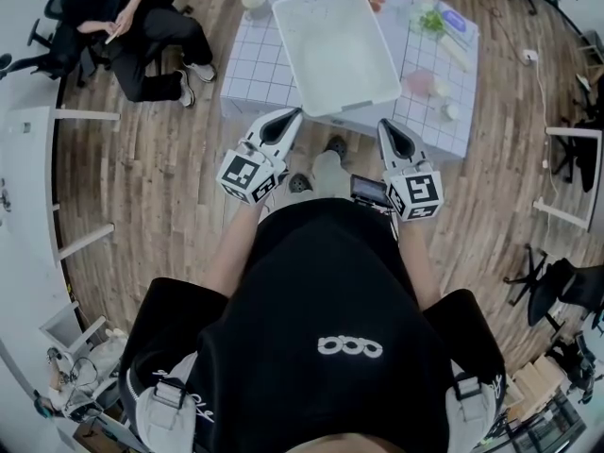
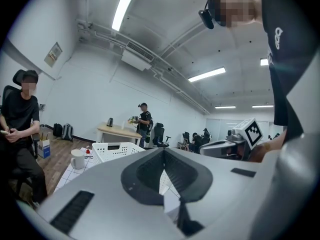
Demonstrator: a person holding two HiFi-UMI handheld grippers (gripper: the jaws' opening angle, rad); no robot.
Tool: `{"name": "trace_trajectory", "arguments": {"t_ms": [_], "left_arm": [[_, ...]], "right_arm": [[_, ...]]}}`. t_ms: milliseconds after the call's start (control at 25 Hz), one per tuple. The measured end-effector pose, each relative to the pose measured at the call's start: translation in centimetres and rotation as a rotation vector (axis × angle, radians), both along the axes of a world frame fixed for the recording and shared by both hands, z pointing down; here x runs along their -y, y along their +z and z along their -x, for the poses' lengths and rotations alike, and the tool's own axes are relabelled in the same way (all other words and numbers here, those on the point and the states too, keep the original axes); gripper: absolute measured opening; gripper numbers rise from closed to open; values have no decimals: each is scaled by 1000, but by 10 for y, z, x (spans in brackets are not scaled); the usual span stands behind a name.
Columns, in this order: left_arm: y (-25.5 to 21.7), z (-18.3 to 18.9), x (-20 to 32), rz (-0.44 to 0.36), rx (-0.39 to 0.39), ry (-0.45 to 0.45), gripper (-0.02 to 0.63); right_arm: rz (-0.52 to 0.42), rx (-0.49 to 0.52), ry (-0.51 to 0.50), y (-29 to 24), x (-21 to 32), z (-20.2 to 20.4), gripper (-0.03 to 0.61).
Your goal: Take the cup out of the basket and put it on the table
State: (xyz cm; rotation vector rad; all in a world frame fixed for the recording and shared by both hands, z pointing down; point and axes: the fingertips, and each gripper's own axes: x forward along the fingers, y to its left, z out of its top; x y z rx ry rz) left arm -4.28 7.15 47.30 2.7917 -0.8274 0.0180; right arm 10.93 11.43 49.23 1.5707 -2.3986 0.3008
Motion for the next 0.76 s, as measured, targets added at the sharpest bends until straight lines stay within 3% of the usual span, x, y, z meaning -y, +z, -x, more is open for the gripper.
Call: {"name": "trace_trajectory", "arguments": {"t_ms": [760], "left_arm": [[-2, -12, 13, 0, 14, 10, 6]], "right_arm": [[16, 17, 23, 4, 11, -13, 25]]}}
